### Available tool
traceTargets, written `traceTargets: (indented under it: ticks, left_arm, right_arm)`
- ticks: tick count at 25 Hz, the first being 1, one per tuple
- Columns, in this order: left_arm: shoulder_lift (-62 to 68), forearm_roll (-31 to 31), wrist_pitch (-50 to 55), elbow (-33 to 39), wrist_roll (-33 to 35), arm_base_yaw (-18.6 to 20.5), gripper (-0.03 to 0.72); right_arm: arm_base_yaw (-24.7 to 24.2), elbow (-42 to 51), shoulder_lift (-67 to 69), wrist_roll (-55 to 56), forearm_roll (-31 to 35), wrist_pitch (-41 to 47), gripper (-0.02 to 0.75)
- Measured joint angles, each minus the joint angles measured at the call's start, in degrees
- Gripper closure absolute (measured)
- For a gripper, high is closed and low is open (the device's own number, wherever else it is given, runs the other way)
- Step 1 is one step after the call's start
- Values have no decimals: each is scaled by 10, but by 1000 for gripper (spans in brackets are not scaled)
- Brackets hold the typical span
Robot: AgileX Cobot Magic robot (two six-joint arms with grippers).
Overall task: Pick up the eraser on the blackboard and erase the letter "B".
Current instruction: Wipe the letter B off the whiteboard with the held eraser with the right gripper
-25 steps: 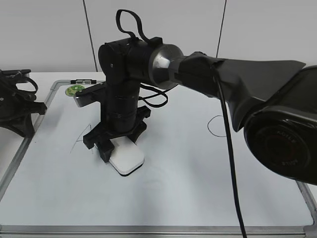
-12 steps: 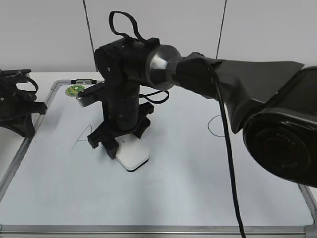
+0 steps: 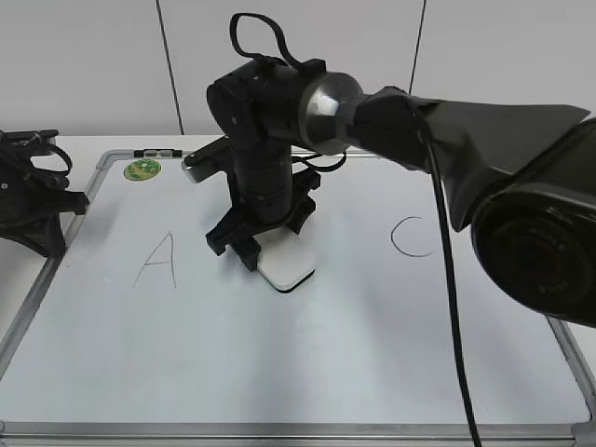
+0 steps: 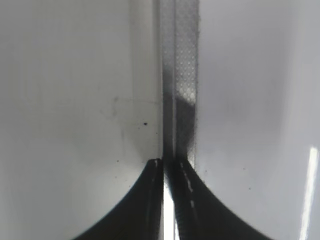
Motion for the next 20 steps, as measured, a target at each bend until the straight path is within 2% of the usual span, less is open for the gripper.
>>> traceTargets:
  ticks: [9, 20]
  left_arm:
    - [0, -1, -1, 0, 0, 0, 636]
    - [0, -1, -2, 0, 0, 0, 633]
  right_arm:
    - [-15, -1, 0, 0, -2, 3, 208]
    - [-17, -1, 0, -37, 58, 4, 209]
